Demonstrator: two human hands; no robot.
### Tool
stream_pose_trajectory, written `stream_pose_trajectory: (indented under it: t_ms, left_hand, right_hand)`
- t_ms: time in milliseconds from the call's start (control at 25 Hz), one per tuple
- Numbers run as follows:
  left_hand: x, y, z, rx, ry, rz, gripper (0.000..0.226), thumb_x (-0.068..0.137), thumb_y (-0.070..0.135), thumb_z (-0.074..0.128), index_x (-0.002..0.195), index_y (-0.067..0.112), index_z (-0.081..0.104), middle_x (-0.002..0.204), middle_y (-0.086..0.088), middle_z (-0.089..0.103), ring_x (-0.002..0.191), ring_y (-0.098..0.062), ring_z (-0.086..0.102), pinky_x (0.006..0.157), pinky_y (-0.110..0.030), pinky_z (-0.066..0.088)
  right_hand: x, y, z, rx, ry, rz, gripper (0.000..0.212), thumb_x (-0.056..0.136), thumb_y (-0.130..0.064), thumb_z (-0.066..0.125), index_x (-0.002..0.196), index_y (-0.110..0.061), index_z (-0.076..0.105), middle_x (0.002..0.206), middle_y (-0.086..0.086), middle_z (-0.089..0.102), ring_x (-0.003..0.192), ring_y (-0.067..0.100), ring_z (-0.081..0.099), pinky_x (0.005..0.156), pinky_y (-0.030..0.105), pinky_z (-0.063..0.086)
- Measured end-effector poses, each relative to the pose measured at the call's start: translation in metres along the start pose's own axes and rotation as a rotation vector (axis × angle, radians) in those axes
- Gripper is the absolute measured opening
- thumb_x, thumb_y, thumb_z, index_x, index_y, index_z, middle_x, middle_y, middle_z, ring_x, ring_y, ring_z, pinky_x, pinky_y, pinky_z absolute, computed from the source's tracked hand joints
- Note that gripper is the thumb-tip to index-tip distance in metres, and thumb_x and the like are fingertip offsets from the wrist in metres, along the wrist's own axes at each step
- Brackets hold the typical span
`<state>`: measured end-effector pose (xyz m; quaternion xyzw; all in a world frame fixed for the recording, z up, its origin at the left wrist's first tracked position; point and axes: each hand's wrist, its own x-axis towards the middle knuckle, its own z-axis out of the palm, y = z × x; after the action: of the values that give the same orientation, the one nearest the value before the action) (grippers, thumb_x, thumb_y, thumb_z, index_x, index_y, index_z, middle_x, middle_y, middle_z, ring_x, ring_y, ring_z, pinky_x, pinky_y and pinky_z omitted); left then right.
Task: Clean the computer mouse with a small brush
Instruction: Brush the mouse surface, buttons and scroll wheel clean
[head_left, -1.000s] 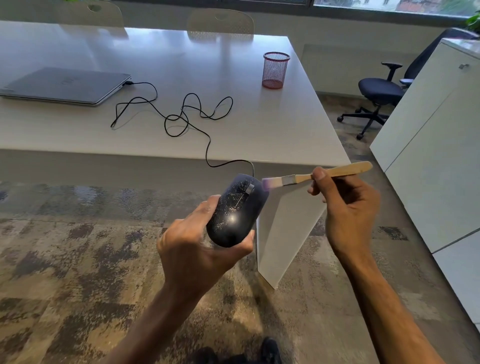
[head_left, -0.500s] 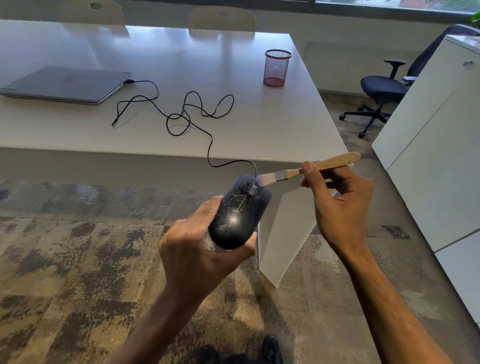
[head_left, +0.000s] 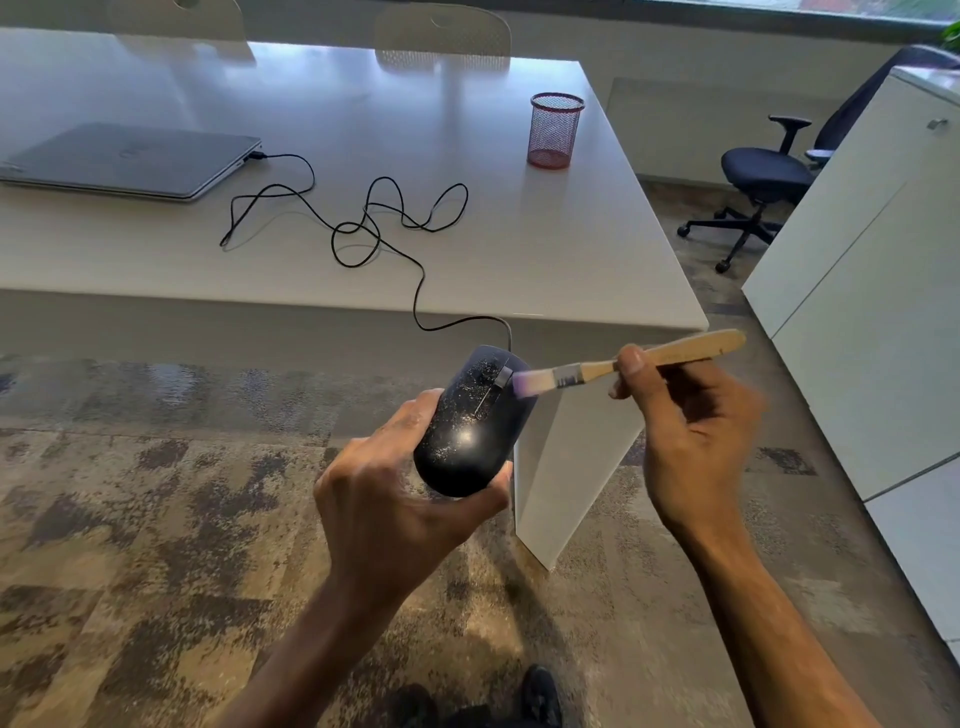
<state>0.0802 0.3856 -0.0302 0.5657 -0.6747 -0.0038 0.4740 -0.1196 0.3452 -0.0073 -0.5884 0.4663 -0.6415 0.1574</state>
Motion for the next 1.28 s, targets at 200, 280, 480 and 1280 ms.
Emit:
stream_pose_trajectory:
  t_ms: [200,280,480,1280]
  left_hand:
    - [0.001,-0.002,0.001,-0.005,0.010,-0.031,0.067,0.064,0.058,0.070,0.117,0.016,0.064,0.082,0.006,0.069,0.066,-0.004,0.054,0.065,-0.014,0.041]
    - [0.003,-0.002,0.001,-0.009,0.007,-0.027,0.065,0.066,0.059,0.069,0.117,0.019,0.063,0.081,0.006,0.068,0.064,-0.008,0.057,0.063,-0.019,0.045]
    - [0.006,0.000,0.002,-0.008,0.001,-0.026,0.066,0.067,0.059,0.069,0.116,0.015,0.065,0.084,0.004,0.070,0.064,-0.009,0.059,0.062,-0.024,0.050]
    - [0.009,0.002,0.007,0.067,-0.010,-0.048,0.071,0.063,0.062,0.066,0.117,0.017,0.063,0.081,0.005,0.070,0.061,-0.005,0.051,0.065,-0.019,0.041]
  right_hand:
    - [-0.006,0.002,-0.007,-0.015,0.055,0.079,0.011,0.093,-0.034,0.062,0.084,-0.033,0.068,0.076,-0.019,0.070,0.072,0.007,0.066,0.070,0.036,0.056]
    - [-0.007,0.001,-0.007,0.020,0.032,0.079,0.010,0.093,-0.032,0.064,0.085,-0.030,0.069,0.075,-0.014,0.071,0.072,0.008,0.067,0.071,0.034,0.057]
    - [-0.007,-0.007,-0.008,-0.006,0.081,0.124,0.009,0.092,-0.034,0.063,0.084,-0.031,0.066,0.073,-0.017,0.069,0.071,0.005,0.066,0.072,0.035,0.058]
    - [-0.021,-0.029,0.001,-0.013,-0.144,-0.167,0.006,0.090,-0.032,0.063,0.087,-0.028,0.067,0.076,-0.017,0.066,0.066,0.008,0.062,0.056,0.030,0.051]
